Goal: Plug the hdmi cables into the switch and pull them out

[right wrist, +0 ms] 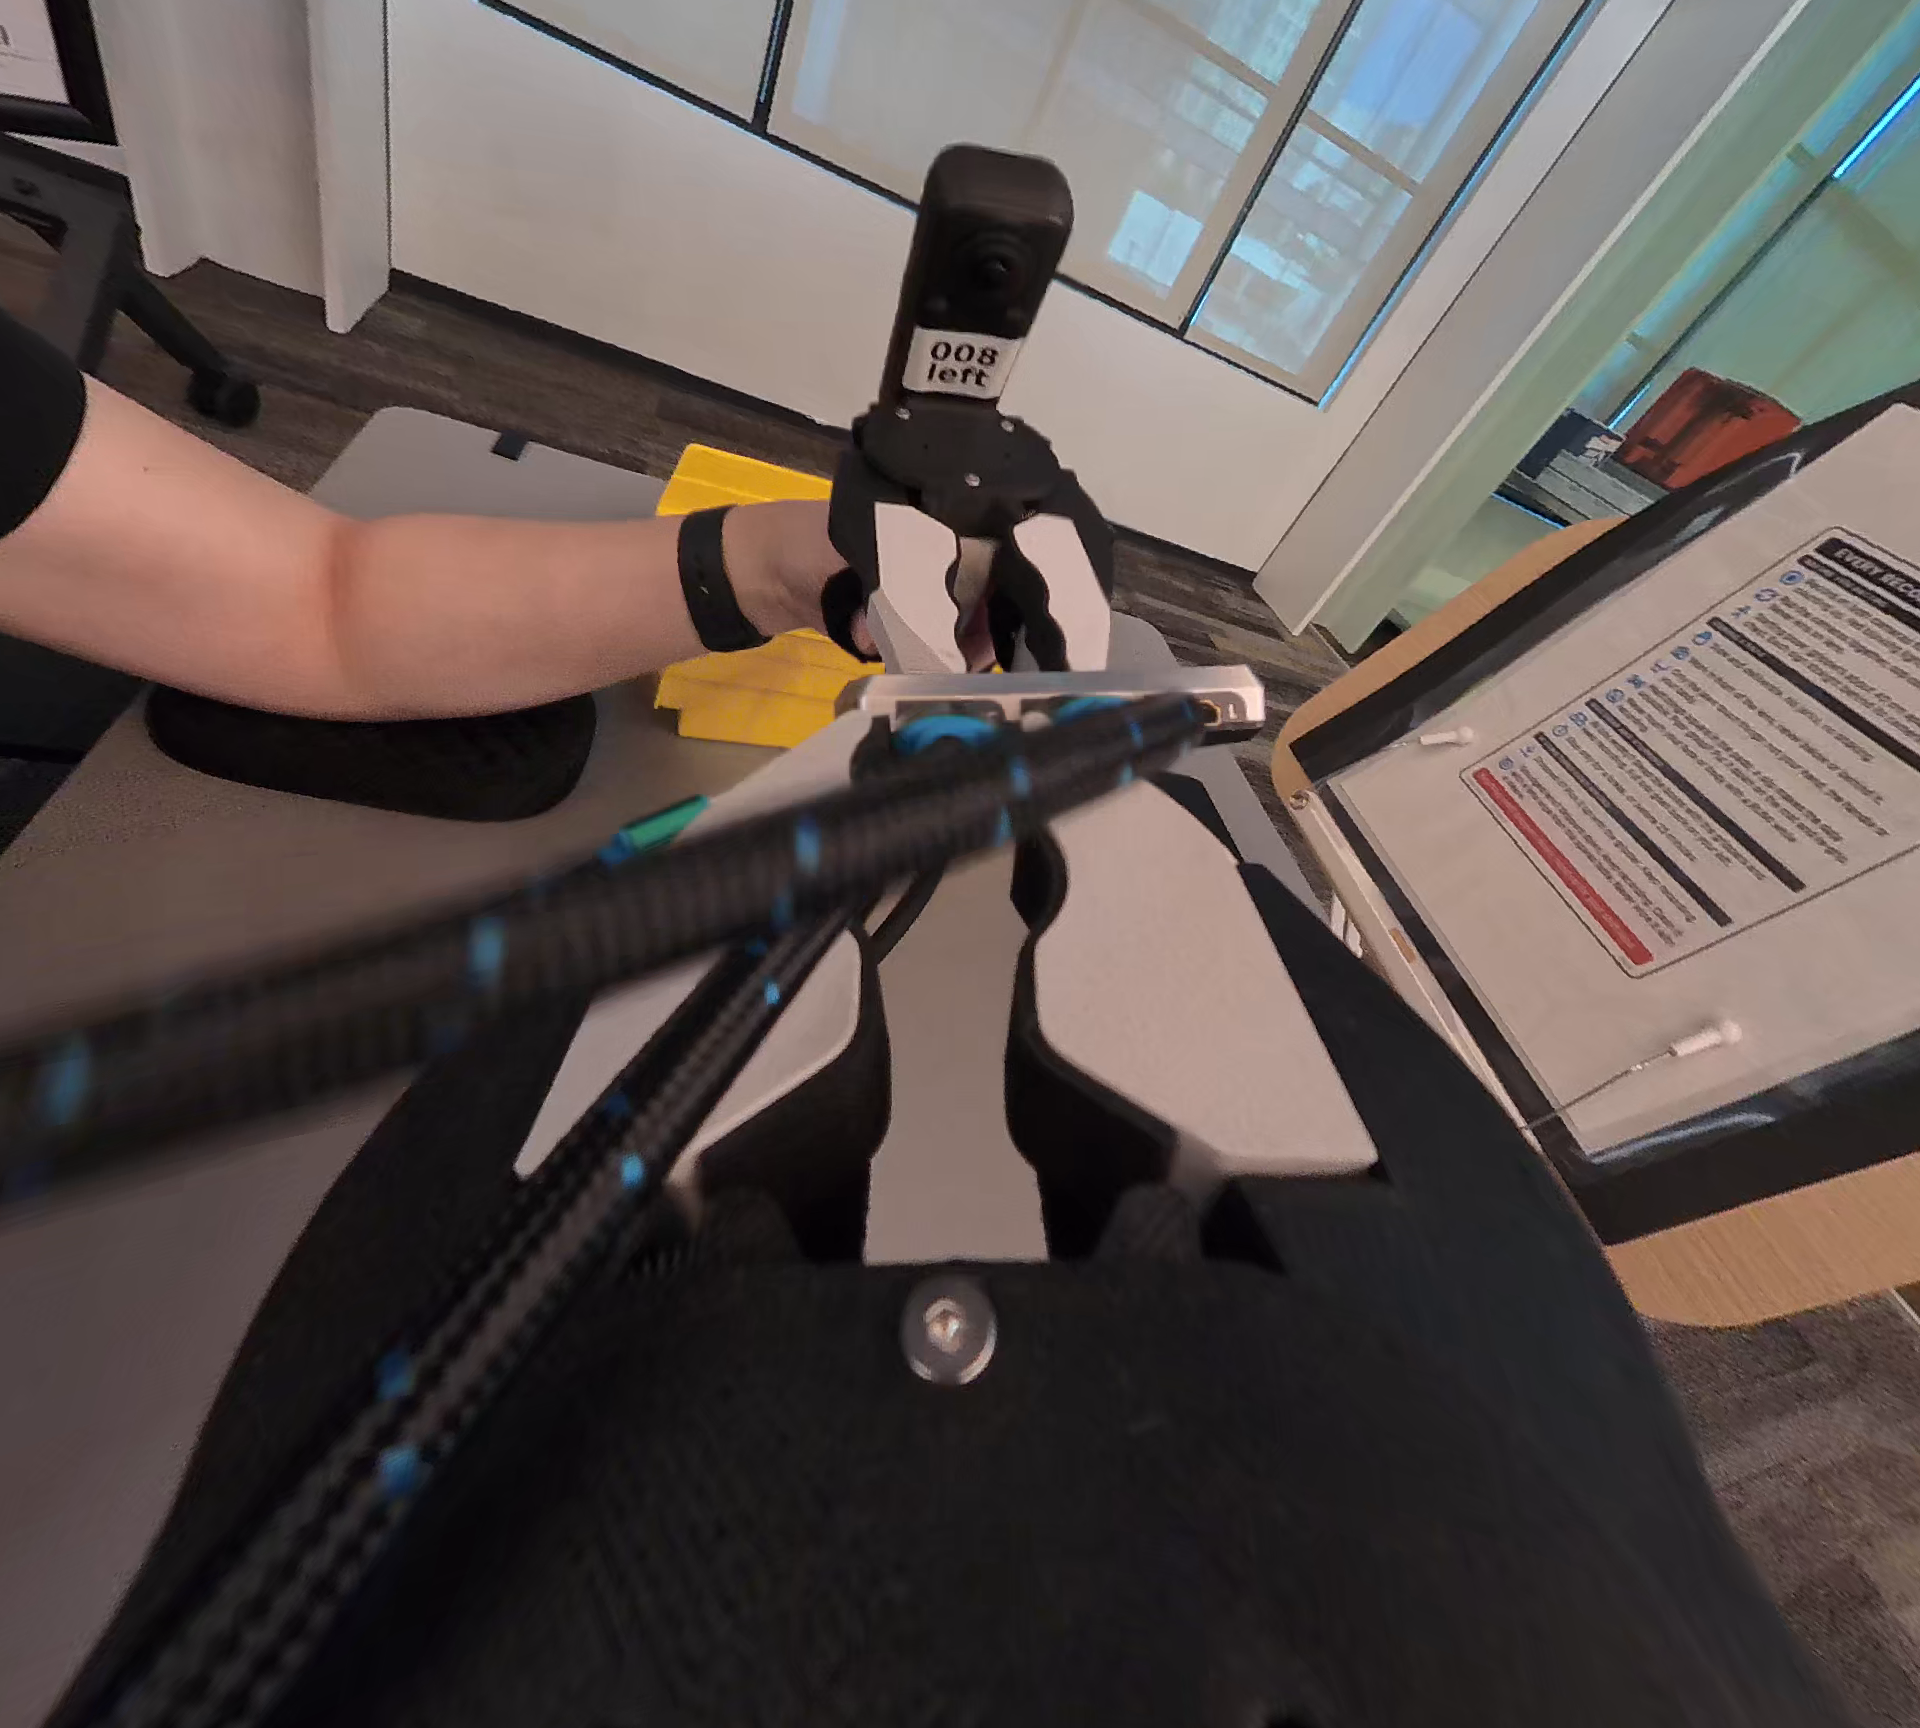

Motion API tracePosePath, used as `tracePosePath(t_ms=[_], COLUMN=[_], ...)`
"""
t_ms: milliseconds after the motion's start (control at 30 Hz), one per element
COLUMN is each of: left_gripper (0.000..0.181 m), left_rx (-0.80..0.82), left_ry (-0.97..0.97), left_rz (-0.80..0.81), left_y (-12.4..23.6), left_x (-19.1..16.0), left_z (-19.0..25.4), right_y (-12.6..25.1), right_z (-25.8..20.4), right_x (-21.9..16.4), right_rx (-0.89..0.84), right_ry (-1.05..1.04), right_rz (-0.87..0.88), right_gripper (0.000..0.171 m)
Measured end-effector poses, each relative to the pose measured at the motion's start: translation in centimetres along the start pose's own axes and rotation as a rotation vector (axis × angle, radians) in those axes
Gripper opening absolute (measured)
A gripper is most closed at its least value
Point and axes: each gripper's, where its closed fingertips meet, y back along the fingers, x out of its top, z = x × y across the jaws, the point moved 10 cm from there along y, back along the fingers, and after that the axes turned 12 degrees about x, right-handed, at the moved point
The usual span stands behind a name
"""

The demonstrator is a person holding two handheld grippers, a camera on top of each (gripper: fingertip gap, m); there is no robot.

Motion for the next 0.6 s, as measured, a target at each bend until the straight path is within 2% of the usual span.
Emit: tracePosePath(t_ms=[333,600], left_gripper=[0.028,0.027], left_rx=[0.014,-0.052], left_ry=[0.026,0.106], left_rz=[-0.055,0.009], left_y=[-0.6,-1.1], left_x=[0.6,-0.2], left_z=[0.5,0.1], right_y=[0.6,1.0], right_z=[-0.1,-0.1], right_x=[0.0,0.4], right_rx=[0.009,-0.018], right_ry=[0.014,0.006], right_rz=[-0.006,-0.022], right_gripper=[0.021,0.022])
